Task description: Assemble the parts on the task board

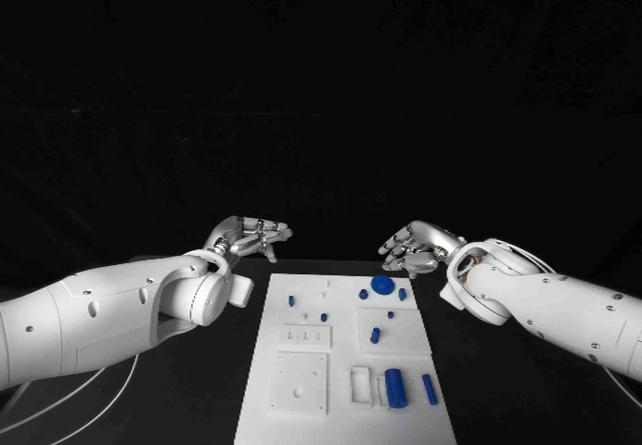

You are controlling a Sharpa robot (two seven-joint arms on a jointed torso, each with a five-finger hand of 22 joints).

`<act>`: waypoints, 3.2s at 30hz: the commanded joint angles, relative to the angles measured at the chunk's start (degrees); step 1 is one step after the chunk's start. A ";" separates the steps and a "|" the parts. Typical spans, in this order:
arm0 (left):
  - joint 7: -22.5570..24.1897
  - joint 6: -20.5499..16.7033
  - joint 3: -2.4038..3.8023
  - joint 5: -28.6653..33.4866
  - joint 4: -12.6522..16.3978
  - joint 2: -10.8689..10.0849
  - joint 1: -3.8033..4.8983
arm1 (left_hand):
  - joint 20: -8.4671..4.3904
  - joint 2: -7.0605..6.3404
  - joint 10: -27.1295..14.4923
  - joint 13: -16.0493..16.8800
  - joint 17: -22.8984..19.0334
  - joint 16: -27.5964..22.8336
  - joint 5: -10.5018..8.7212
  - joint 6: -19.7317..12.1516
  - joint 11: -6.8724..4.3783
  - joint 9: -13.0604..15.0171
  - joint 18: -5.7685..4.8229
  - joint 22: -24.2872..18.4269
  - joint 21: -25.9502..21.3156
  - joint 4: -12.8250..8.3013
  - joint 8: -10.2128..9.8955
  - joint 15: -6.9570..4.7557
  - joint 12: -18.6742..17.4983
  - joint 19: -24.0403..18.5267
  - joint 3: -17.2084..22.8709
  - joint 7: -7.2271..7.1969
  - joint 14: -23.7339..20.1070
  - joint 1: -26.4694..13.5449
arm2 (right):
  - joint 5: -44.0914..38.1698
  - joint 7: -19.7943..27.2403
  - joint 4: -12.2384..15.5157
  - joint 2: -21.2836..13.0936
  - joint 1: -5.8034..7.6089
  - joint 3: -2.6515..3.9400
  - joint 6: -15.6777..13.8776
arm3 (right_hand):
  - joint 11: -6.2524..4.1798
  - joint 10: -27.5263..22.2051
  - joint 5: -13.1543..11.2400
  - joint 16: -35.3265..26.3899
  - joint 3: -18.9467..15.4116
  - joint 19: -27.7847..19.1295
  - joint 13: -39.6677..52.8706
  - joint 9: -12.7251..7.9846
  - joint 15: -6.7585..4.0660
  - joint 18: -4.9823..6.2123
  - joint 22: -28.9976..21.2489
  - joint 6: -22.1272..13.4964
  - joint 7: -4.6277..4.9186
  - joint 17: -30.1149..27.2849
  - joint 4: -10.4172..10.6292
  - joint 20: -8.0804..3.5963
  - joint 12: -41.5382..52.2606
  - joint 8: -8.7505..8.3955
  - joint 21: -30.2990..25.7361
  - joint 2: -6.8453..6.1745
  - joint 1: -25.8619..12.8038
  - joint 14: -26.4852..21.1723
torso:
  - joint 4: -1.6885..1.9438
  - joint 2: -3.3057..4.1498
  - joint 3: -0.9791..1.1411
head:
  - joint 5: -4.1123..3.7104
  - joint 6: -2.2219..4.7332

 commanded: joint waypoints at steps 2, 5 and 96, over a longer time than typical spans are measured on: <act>-0.89 2.60 0.41 -3.51 2.83 -1.43 0.61 | -0.12 -0.22 -0.76 0.02 -0.68 1.64 0.29 -0.12 0.28 0.07 1.44 2.45 3.25 -1.01 0.06 -0.32 0.05 0.07 0.09 0.30 2.06 -0.79 | -15.68 -5.99 0.99 0.52 0.29 0.04 1.28 | 0.14 -0.67 -0.97 1.68 3.69 -0.41 0.00 0.08 0.03 1.44 4.43 0.53 -0.05 1.90 0.50 -0.38 0.23 -0.16 3.49 -1.67 -0.54 0.76 | 0.47 1.92 -0.24 | -0.42 -0.08; -1.07 2.83 0.70 -4.03 4.37 -2.28 0.78 | 0.06 -0.32 -2.00 0.02 -1.04 1.94 0.26 -0.44 0.66 0.04 1.70 2.98 3.85 -1.22 0.06 -0.12 0.04 -0.08 0.03 0.46 2.34 -1.16 | -18.78 -7.46 1.50 0.83 0.38 0.05 1.11 | 0.75 -2.89 -1.21 1.82 4.87 -0.16 -0.11 0.08 0.53 1.72 5.56 0.62 0.07 1.94 0.71 0.00 0.23 -0.16 4.19 -2.63 -0.97 1.11 | 0.76 2.57 -0.27 | -0.74 -0.08; -1.65 3.13 1.88 -4.66 9.13 -4.98 3.28 | 0.84 -0.51 -6.45 0.03 -5.92 4.63 -0.37 -1.83 1.87 0.47 3.12 4.84 5.08 -2.38 0.08 0.42 -0.07 0.60 -2.51 1.07 4.96 -2.18 | -34.07 -15.35 -0.82 5.82 -1.09 -0.59 2.64 | -1.30 2.79 -8.16 4.67 14.91 6.43 0.40 0.68 -0.76 0.08 36.67 10.02 -2.32 -0.97 2.68 -1.00 0.22 0.03 2.28 -3.29 1.02 1.39 | 2.34 7.78 -0.22 | -0.66 -1.23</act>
